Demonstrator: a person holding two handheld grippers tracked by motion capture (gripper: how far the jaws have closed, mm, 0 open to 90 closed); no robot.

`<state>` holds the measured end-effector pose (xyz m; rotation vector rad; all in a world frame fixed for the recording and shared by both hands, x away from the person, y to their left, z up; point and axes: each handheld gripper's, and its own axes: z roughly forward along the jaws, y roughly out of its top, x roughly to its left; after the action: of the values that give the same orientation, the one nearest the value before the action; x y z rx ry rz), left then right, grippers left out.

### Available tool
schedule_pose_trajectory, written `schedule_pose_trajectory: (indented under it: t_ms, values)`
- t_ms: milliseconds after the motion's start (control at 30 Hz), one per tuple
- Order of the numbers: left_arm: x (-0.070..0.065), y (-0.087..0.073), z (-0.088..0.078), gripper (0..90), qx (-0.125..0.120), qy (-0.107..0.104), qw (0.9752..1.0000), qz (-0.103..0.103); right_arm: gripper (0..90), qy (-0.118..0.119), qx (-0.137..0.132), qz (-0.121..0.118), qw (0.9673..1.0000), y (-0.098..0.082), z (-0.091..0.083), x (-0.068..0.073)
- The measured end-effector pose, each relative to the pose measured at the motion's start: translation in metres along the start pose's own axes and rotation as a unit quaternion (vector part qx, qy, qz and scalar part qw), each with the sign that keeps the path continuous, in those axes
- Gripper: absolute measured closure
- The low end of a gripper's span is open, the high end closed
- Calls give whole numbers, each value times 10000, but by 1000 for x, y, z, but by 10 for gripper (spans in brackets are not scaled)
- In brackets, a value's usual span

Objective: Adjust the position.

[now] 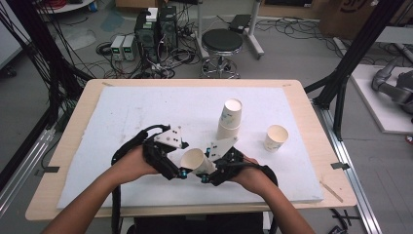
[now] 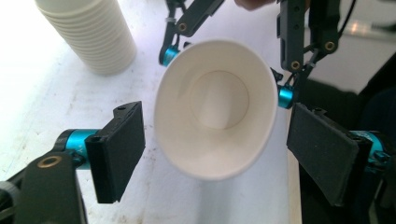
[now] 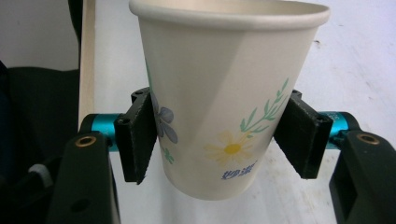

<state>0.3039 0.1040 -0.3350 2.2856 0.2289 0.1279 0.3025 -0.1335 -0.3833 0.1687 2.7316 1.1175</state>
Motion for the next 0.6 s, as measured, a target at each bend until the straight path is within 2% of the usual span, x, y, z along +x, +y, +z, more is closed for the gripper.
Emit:
schedule_pose_trajectory:
  t_ms: [67, 167, 267, 333, 433, 500, 533, 567, 600]
  values:
    - [2, -7, -5, 188, -251, 61, 9995, -191, 355, -26, -89, 76, 9999, -5, -5, -1]
    - [3, -20, -11, 188, -736, 136, 9962, -454, 354, -113, -254, 193, 9994, -13, -14, -3]
    - [3, -34, -14, 187, -1147, 258, 9905, -713, 354, -206, -427, 301, 9984, -21, -20, -2]
    - [4, -44, -16, 187, -1339, 360, 9871, -803, 352, -283, -556, 370, 9974, -27, -24, -3]
    - [4, -57, -17, 186, -1680, 511, 9795, -982, 349, -303, -677, 497, 9960, -36, -29, -4]
    - [4, -65, -19, 186, -1895, 561, 9749, -1028, 348, -317, -798, 606, 9945, -42, -31, -4]
    - [4, -70, -19, 187, -2030, 614, 9714, -1072, 348, -325, -856, 646, 9937, -44, -32, -5]
    - [4, -73, -20, 187, -2114, 620, 9694, -1086, 348, -336, -954, 706, 9924, -47, -34, -5]
    - [2, -78, -20, 193, -2280, 650, 9648, -1135, 348, -353, -1025, 733, 9914, -49, -35, -5]
